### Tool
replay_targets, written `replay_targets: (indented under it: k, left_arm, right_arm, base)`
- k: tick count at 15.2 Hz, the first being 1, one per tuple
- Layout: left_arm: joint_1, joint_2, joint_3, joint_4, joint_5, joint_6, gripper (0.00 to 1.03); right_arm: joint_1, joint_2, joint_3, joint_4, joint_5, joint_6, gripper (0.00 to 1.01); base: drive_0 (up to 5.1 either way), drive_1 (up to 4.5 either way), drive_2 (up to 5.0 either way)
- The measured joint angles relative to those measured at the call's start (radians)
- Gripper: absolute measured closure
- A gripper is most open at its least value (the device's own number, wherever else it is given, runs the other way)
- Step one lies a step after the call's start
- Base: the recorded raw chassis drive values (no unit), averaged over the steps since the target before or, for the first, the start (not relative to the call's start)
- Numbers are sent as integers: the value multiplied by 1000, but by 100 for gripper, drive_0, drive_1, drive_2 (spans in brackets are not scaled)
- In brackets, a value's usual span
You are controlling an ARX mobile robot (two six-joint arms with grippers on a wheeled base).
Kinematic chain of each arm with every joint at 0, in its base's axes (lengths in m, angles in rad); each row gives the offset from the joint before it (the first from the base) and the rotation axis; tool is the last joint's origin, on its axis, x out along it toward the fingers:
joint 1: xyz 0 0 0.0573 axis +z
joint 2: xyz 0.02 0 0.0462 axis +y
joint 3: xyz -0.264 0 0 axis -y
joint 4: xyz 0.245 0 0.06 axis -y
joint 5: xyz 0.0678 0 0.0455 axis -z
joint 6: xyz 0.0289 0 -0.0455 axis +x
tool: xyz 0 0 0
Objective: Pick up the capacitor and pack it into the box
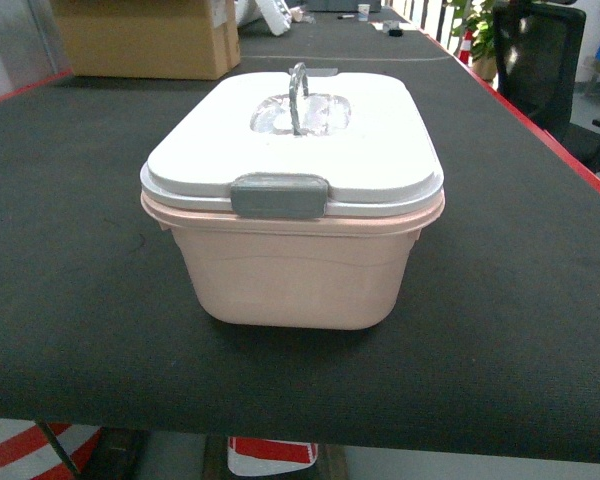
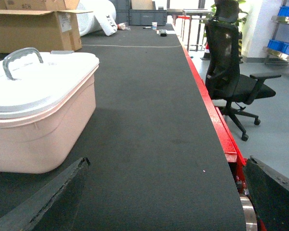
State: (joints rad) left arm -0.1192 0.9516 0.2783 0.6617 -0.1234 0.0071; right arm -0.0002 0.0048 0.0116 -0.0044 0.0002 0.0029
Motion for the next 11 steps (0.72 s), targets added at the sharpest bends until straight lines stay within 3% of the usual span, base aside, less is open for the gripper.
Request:
replay_targets:
  k: [4, 5, 7, 11]
  left_arm:
    - [39, -122, -103, -14, 40, 0, 89]
    - [85, -162, -128, -30, 105, -1, 102]
    - [126, -224, -163, -61, 109, -4, 101]
    - [116, -346, -212, -134, 124, -4, 101]
  right_arm:
    - [0, 0, 0, 0, 0, 0, 3]
    - [0, 0, 0, -1, 0, 0, 3]
    - [0, 0, 0, -1, 0, 0, 3]
    - [0, 0, 0, -1, 0, 0, 3]
  base:
    - [0, 0, 0]
    - [0, 0, 0]
    - [0, 0, 0]
    - [0, 0, 0]
